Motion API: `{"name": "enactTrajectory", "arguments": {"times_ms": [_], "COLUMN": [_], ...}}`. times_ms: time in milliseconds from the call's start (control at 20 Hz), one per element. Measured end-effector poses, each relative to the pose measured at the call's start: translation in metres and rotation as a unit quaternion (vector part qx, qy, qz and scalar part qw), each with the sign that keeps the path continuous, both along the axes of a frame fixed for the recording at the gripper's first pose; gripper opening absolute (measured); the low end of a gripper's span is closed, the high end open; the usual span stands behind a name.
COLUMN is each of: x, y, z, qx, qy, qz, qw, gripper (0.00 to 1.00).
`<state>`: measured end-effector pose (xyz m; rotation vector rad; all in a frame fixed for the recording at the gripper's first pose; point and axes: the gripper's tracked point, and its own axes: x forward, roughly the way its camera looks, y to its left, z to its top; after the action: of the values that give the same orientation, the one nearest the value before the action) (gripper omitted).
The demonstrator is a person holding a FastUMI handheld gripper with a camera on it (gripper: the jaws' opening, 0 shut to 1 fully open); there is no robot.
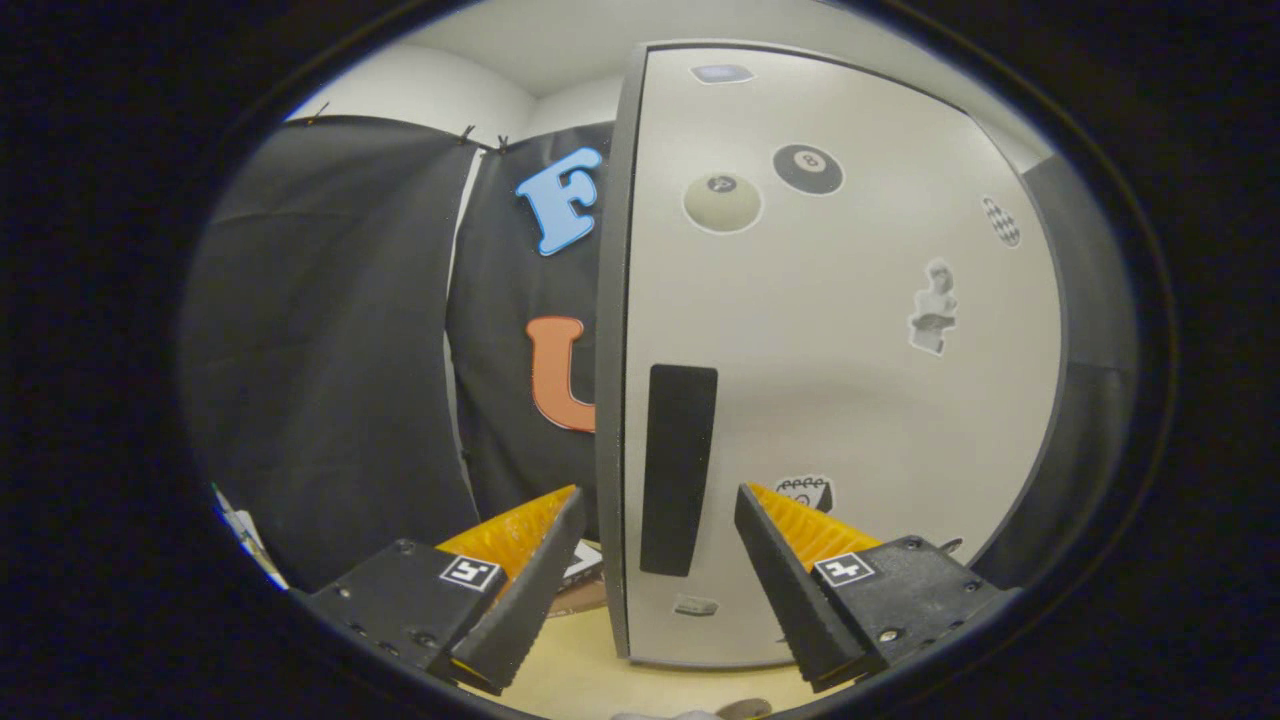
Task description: Open the shoe cabinet door, grab the shoes and put them into the shoe cabinet, then close the shoe cabinet door.
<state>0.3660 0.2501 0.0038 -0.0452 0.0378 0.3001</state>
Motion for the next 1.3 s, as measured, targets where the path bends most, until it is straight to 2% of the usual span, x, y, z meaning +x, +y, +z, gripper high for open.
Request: {"name": "enactTrajectory", "arguments": {"times_ms": [50,150,350,550,600,850,1300], "x": [0.005,0.015,0.024,0.025,0.023,0.010,-0.062], "y": [0.001,-0.002,-0.005,-0.004,-0.005,-0.007,-0.028], "z": [0.001,0.001,-0.006,-0.006,-0.006,-0.005,-0.008], "qx": [0.001,-0.002,0.011,0.020,0.018,0.029,0.024], "qy": [-0.003,-0.002,0.015,0.016,0.022,0.036,0.034], "qz": [-0.001,-0.010,-0.028,-0.030,-0.027,-0.002,0.025], "qw": [1.000,1.000,0.999,0.999,0.999,0.999,0.999], "gripper": [0.99,0.90,0.64,0.39,0.36,0.31,0.29]}}
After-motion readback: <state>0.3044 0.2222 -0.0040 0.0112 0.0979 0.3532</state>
